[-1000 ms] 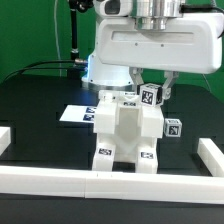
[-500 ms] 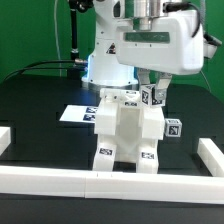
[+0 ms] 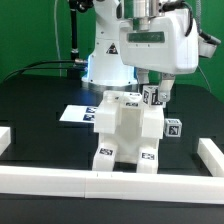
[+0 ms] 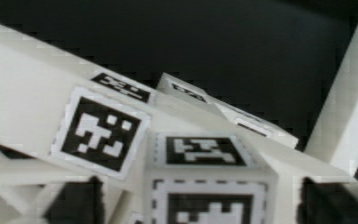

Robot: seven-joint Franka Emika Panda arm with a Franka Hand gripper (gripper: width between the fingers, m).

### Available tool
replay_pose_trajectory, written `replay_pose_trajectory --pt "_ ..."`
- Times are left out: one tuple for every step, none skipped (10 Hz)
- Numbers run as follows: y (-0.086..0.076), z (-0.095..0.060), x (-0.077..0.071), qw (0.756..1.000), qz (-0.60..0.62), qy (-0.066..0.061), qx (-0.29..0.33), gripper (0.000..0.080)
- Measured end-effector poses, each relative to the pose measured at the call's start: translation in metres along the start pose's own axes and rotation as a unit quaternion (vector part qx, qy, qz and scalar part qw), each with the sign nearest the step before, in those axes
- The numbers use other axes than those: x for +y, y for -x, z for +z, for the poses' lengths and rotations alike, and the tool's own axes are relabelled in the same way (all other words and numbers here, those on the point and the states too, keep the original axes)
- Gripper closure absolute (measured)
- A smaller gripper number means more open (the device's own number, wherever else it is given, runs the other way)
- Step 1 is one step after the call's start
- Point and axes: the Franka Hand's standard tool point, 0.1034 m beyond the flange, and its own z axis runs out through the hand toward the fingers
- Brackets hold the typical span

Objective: Assemble chair

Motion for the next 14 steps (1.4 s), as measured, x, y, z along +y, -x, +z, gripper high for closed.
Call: replay_pose_trajectory --pt "0.000 -0.001 -0.001 0.996 -0.092 0.003 -0.003 0.0171" --pt "0.005 0.000 -0.001 0.985 -0.172 0.009 -0.009 0.0156" --pt "0.006 0.000 -0.001 0.977 -0.211 0.007 -0.006 0.0156" --pt "0.005 0.000 -0.001 0.971 -0.238 0.003 -0.001 0.0150" --pt "0.004 0.000 0.000 0.966 -0.259 0.004 -0.001 0.0150" --pt "0.004 0.000 0.000 0.954 -0.301 0.004 -0.002 0.0150" --pt "0.004 0.000 0.000 0.934 -0.358 0.010 -0.001 0.0150" --pt "0.005 0.000 -0.005 0.892 -0.451 0.025 0.007 0.0150" --pt "0.011 0.004 -0.007 0.866 -0.499 0.030 0.009 0.0150" --pt "0.007 0.004 -0.006 0.871 -0.490 0.030 0.010 0.0150" --pt "0.007 0.004 -0.006 0.875 -0.482 0.030 0.011 0.0174" --pt "0.008 0.004 -0.006 0.875 -0.482 0.030 0.011 0.0339" --pt "0.008 0.004 -0.006 0.886 -0.462 0.029 0.011 0.0339" --pt "0.008 0.005 -0.006 0.907 -0.420 0.028 0.012 0.0478"
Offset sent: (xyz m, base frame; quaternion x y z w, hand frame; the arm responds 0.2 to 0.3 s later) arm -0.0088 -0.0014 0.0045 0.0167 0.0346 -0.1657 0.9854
